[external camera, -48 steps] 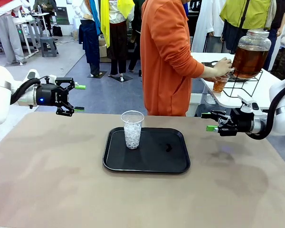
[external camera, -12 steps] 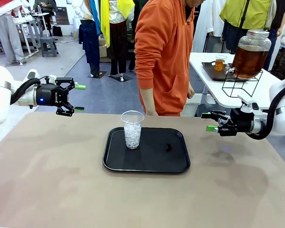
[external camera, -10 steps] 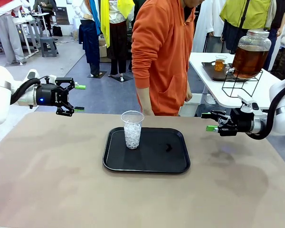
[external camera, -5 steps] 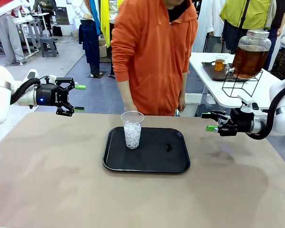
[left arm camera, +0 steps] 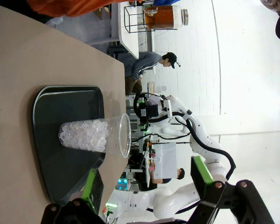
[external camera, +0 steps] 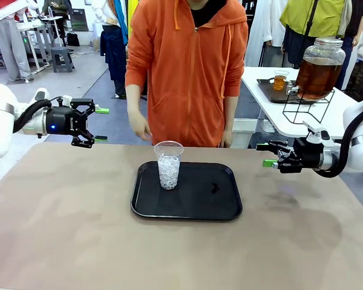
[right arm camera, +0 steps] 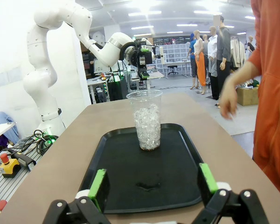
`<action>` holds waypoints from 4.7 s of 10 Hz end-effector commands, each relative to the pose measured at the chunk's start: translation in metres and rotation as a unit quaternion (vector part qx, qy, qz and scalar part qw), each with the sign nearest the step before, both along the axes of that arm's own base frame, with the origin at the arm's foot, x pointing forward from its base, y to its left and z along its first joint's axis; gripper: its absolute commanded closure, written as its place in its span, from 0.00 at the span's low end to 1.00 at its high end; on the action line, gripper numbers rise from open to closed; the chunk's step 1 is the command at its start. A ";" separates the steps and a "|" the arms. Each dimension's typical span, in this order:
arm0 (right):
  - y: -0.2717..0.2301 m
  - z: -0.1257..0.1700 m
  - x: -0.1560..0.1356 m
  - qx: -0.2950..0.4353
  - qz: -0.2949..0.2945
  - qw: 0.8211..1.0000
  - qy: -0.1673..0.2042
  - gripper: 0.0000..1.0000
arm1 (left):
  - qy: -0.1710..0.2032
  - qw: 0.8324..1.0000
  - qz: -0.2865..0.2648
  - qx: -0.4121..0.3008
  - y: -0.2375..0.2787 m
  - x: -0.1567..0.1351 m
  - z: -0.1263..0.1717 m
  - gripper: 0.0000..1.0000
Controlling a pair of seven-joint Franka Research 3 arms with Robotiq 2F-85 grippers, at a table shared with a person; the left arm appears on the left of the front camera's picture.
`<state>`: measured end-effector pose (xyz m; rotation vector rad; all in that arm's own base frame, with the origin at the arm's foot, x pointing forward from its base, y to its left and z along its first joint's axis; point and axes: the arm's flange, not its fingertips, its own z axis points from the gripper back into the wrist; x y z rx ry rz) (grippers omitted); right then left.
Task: Pour the drink into the iced cup.
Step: Pick up the iced cup indicated by the human and present it to them.
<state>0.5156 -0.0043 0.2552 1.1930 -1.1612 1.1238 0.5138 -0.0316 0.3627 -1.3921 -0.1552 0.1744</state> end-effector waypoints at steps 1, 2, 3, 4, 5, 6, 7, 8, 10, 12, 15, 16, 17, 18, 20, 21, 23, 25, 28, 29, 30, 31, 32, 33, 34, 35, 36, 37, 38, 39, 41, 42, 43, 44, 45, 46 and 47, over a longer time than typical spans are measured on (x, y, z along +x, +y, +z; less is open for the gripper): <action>0.002 0.003 0.001 0.002 0.000 1.000 0.002 0.00 | -0.006 1.000 0.002 -0.001 0.000 0.000 0.001 0.00; 0.002 0.003 0.001 0.002 0.000 1.000 0.002 0.00 | -0.006 1.000 0.002 -0.001 0.000 0.000 0.001 0.00; 0.002 0.003 0.001 0.002 0.000 1.000 0.002 0.00 | -0.006 1.000 0.002 -0.001 0.000 0.000 0.001 0.00; 0.002 0.003 0.001 0.002 0.000 1.000 0.002 0.00 | -0.006 1.000 0.002 -0.001 0.000 0.000 0.001 0.00; 0.002 0.003 0.001 0.002 0.000 1.000 0.002 0.00 | -0.006 1.000 0.002 -0.001 0.000 0.000 0.001 0.00; 0.002 0.003 0.001 0.002 0.000 1.000 0.002 0.00 | -0.006 1.000 0.002 -0.001 0.000 0.000 0.001 0.00; 0.002 0.003 0.001 0.002 0.000 1.000 0.002 0.00 | -0.006 1.000 0.002 -0.001 0.000 0.000 0.001 0.00; 0.002 0.003 0.001 0.002 0.000 1.000 0.002 0.00 | -0.006 1.000 0.002 -0.001 0.000 0.000 0.001 0.00; 0.002 0.003 0.001 0.002 0.000 1.000 0.002 0.00 | -0.006 1.000 0.002 -0.001 0.000 0.000 0.001 0.00; 0.002 0.003 0.001 0.002 0.000 1.000 0.002 0.00 | -0.006 1.000 0.002 -0.001 0.000 0.000 0.001 0.00; 0.002 0.003 0.001 0.002 0.000 1.000 0.002 0.00 | -0.006 1.000 0.002 -0.001 0.000 0.000 0.001 0.00; 0.002 0.003 0.001 0.002 0.000 1.000 0.002 0.00 | -0.006 1.000 0.002 -0.001 0.000 0.000 0.001 0.00; 0.002 0.003 0.001 0.002 0.000 1.000 0.002 0.00 | 0.000 1.000 0.000 0.000 0.000 0.000 0.000 0.00; 0.002 0.003 0.001 0.002 0.000 1.000 0.002 0.00 | -0.047 0.999 -0.009 -0.014 0.003 0.002 0.000 0.00; 0.002 0.003 0.001 0.002 0.000 1.000 0.002 0.00 | -0.161 0.986 -0.029 -0.034 0.009 0.000 0.002 0.00; 0.002 0.003 0.001 0.002 0.000 1.000 0.002 0.00 | -0.214 0.976 -0.027 -0.024 0.011 -0.004 0.005 0.00; 0.002 0.003 0.001 0.002 0.000 1.000 0.002 0.00 | -0.294 0.955 -0.025 0.025 0.008 -0.013 0.006 0.00; 0.002 0.003 0.001 0.002 0.000 1.000 0.002 0.00 | -0.343 0.937 -0.041 0.058 0.003 -0.021 0.000 0.00; 0.002 0.003 0.001 0.002 0.000 1.000 0.002 0.00 | -0.321 0.945 -0.042 0.040 0.008 -0.010 0.005 0.00; 0.002 0.003 0.001 0.002 0.000 1.000 0.002 0.00 | -0.321 0.945 -0.042 0.040 0.008 -0.010 0.005 0.00; 0.002 0.003 0.001 0.002 0.000 1.000 0.002 0.00 | -0.321 0.945 -0.042 0.040 0.008 -0.010 0.005 0.00; 0.002 0.003 0.001 0.002 0.000 1.000 0.002 0.00 | -0.329 0.942 -0.045 0.043 0.007 -0.013 0.002 0.00; 0.002 0.003 0.001 0.002 0.000 1.000 0.002 0.00 | -0.387 0.919 -0.068 0.032 0.003 -0.013 -0.004 0.00; 0.002 0.003 0.001 0.002 0.000 1.000 0.002 0.00 | -0.453 0.887 -0.073 0.046 0.000 -0.014 -0.011 0.00; 0.002 0.003 0.001 0.002 0.000 1.000 0.002 0.00 | -0.498 0.862 -0.081 0.051 -0.004 -0.016 -0.015 0.00; 0.002 0.003 0.001 0.002 0.000 1.000 0.002 0.00 | -0.527 0.844 -0.090 0.048 -0.009 -0.017 -0.020 0.00; 0.002 0.003 0.001 0.002 0.000 1.000 0.002 0.00 | -0.556 0.824 -0.094 0.059 -0.015 -0.020 -0.025 0.00; 0.002 0.003 0.001 0.002 0.000 1.000 0.002 0.00 | -0.583 0.803 -0.094 0.073 -0.022 -0.026 -0.028 0.00; 0.002 0.003 0.001 0.002 0.000 1.000 0.002 0.00 | -0.606 0.785 -0.103 0.082 -0.029 -0.031 -0.033 0.00; 0.002 0.003 0.001 0.002 0.000 1.000 0.002 0.00 | -0.614 0.775 -0.123 0.083 -0.033 -0.035 -0.038 0.00; 0.002 0.003 0.001 0.002 0.000 1.000 0.002 0.00 | -0.600 0.788 -0.116 0.076 -0.029 -0.028 -0.032 0.00; 0.002 0.003 0.001 0.002 0.000 1.000 0.002 0.00 | -0.600 0.788 -0.116 0.076 -0.029 -0.028 -0.032 0.00; 0.002 0.003 0.001 0.002 0.000 1.000 0.002 0.00 | -0.600 0.788 -0.116 0.076 -0.029 -0.028 -0.032 0.00; 0.002 0.003 0.001 0.002 0.000 1.000 0.002 0.00 | -0.600 0.788 -0.116 0.076 -0.029 -0.028 -0.032 0.00; 0.002 0.003 0.001 0.002 0.000 1.000 0.002 0.00 | -0.600 0.788 -0.116 0.076 -0.029 -0.028 -0.032 0.00; 0.002 0.003 0.001 0.002 0.000 1.000 0.002 0.00 | -0.605 0.783 -0.123 0.079 -0.029 -0.030 -0.035 0.00; 0.002 0.003 0.001 0.002 0.000 1.000 0.002 0.00 | -0.636 0.755 -0.136 0.081 -0.029 -0.022 -0.044 0.00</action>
